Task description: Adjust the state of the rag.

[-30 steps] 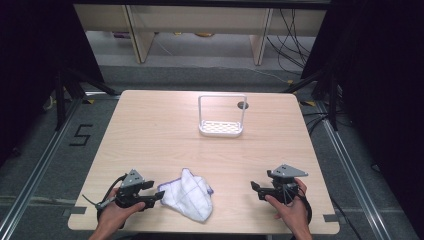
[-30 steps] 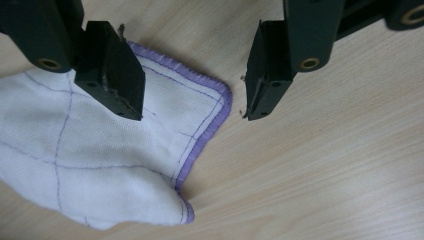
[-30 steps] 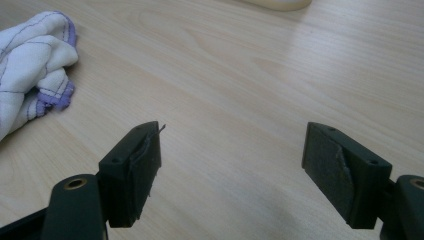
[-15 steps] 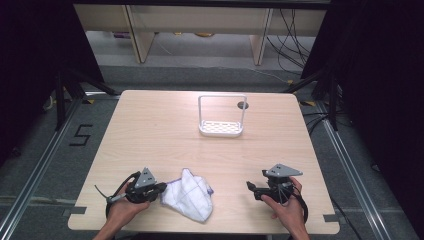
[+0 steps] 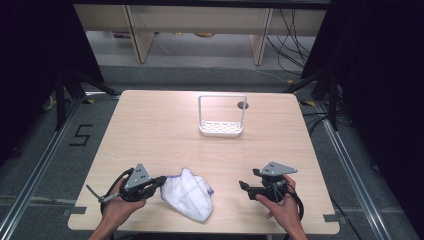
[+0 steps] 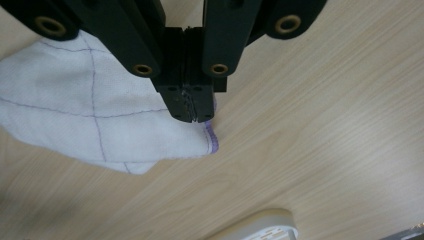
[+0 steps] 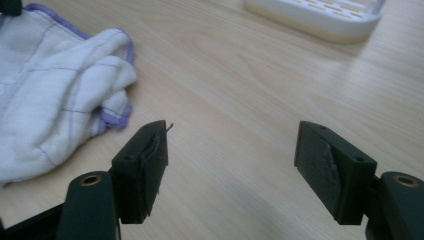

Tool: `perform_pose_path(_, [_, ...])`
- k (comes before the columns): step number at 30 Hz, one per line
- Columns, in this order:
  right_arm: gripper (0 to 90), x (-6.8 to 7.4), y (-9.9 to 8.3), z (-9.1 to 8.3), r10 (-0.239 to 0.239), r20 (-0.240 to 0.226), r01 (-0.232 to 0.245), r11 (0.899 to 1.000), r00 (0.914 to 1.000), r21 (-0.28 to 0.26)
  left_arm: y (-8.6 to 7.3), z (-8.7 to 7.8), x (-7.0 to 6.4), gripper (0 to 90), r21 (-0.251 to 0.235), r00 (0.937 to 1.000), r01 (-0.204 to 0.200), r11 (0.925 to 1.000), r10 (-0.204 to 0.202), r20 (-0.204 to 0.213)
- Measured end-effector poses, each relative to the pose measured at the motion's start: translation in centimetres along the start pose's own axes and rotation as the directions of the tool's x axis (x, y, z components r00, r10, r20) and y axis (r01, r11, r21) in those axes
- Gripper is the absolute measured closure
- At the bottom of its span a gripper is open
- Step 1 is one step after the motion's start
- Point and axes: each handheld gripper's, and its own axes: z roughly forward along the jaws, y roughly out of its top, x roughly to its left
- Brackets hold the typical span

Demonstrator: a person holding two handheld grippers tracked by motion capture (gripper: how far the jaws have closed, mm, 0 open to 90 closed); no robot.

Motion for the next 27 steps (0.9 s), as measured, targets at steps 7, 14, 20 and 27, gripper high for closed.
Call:
perform_pose_path(7, [37.7,1.3,1.1,0.9,-0.062,-0.059,0.063,0.998,0.9963,0.017,0.9,-0.8,0.0,88.5,-0.030,0.9999,-0.013,0.9995,0.013,-0.004])
perform_pose_path(14, [45.4,3.5,2.4,3.3,-0.118,-0.111,0.125,0.990,0.9868,0.065,0.8,-1.2,0.8,88.5,-0.045,0.9998,0.005,0.9990,-0.006,-0.021])
perform_pose_path(20, [49.6,4.9,3.0,5.5,-0.131,-0.156,0.147,0.985,0.9789,0.092,0.6,-1.1,1.0,88.4,-0.041,0.9997,0.012,0.9991,-0.013,-0.019])
perform_pose_path(27, [54.5,6.1,5.0,8.2,-0.121,-0.174,0.139,0.986,0.9772,0.094,0.4,-1.1,1.2,88.4,-0.037,0.9995,0.013,0.9992,-0.014,-0.027])
